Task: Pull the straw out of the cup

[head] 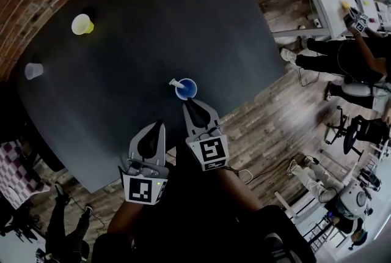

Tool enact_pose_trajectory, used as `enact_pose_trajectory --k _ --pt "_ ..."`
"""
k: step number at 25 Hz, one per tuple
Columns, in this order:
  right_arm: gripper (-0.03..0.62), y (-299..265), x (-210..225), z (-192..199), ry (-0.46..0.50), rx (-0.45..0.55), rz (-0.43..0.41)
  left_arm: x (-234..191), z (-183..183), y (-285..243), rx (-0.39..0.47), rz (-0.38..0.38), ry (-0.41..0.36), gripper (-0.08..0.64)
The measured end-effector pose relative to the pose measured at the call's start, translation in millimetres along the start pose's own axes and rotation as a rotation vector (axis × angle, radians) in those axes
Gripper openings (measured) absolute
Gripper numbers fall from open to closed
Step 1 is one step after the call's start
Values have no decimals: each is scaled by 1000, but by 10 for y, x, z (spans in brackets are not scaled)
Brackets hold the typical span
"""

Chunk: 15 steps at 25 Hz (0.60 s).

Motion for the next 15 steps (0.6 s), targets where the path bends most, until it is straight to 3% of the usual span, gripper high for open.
enact_pose_trajectory --k 15 --pt "44 -346 94 243 74 -125 -50 -237 120 -209 -22 -59 45 2"
Point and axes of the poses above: the fingertips, and each gripper's own axes: y backward along the fingers, x to its right, z out of its underside, the point moved 4 cm from there along y, backward along the fingers, and after that the axes turned 8 degrees about x, right-handed, at the moved point
